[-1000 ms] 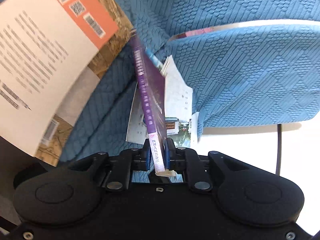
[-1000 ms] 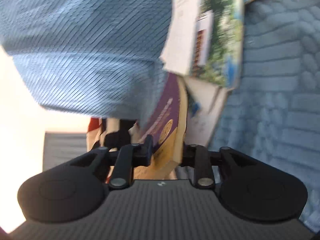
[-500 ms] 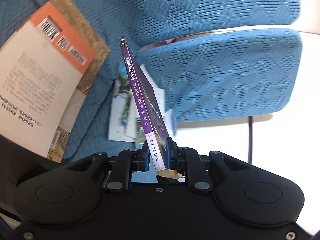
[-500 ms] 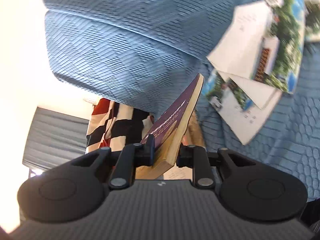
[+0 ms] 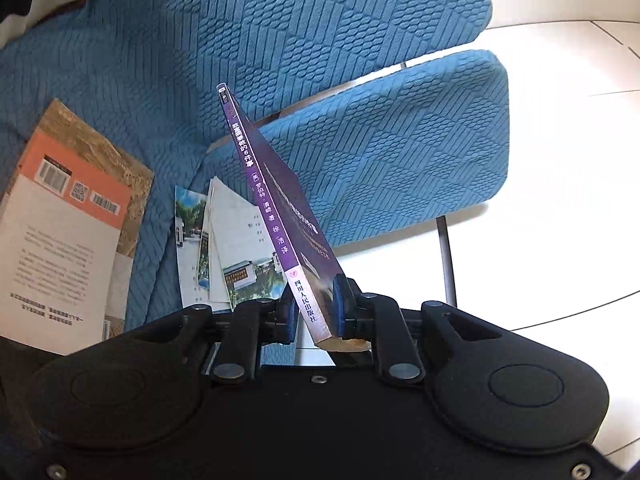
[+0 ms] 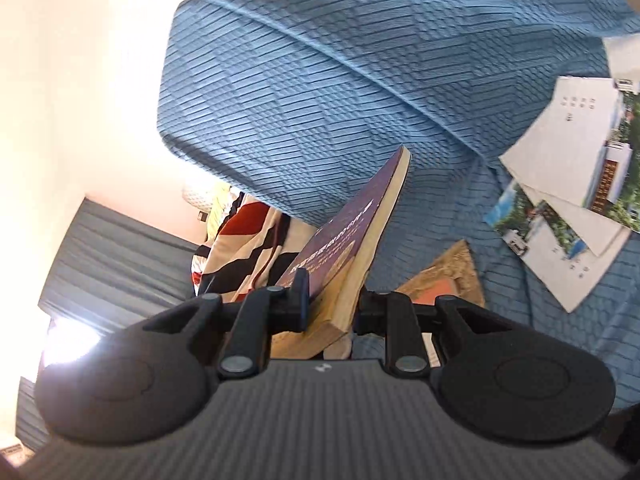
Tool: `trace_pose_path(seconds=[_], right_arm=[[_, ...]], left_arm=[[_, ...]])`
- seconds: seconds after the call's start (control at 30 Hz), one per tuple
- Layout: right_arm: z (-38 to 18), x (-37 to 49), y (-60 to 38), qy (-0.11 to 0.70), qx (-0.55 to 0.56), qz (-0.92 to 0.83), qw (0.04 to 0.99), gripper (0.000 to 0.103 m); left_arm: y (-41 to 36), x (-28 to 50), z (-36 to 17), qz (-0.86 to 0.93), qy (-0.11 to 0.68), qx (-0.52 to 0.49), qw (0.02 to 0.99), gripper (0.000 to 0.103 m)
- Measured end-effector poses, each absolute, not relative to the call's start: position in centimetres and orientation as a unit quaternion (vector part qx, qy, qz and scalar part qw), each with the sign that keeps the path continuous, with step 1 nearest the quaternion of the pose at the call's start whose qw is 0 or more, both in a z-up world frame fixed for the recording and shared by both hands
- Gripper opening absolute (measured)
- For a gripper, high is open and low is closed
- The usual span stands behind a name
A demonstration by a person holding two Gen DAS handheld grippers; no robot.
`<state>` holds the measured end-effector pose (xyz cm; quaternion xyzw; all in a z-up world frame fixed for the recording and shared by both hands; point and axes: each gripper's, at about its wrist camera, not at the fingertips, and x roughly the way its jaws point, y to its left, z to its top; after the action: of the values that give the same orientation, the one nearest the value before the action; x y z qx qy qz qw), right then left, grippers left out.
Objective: Organize objects
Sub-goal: 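Carry the purple book with the left tool toward the tan book stack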
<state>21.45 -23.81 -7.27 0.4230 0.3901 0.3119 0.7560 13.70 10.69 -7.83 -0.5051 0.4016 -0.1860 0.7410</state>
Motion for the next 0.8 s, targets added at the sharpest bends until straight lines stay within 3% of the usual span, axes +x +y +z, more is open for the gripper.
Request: trace_pose_path(seconds=[0.27,0.8], right_arm=[[-7.8,20.6,-20.1,0.409,0.395,0.319,0.758,0.024],[-14.3,18.5,-16.1,0.461,0.359,0.305,0.752,0.024]], left_arm=[[14.8,11.9,-8.9,-0.180,0.403,-0.514,0.736,0.017],[18.1,10.1,-16.6,-0.142,0.454,-0.518,0.711,0.018]])
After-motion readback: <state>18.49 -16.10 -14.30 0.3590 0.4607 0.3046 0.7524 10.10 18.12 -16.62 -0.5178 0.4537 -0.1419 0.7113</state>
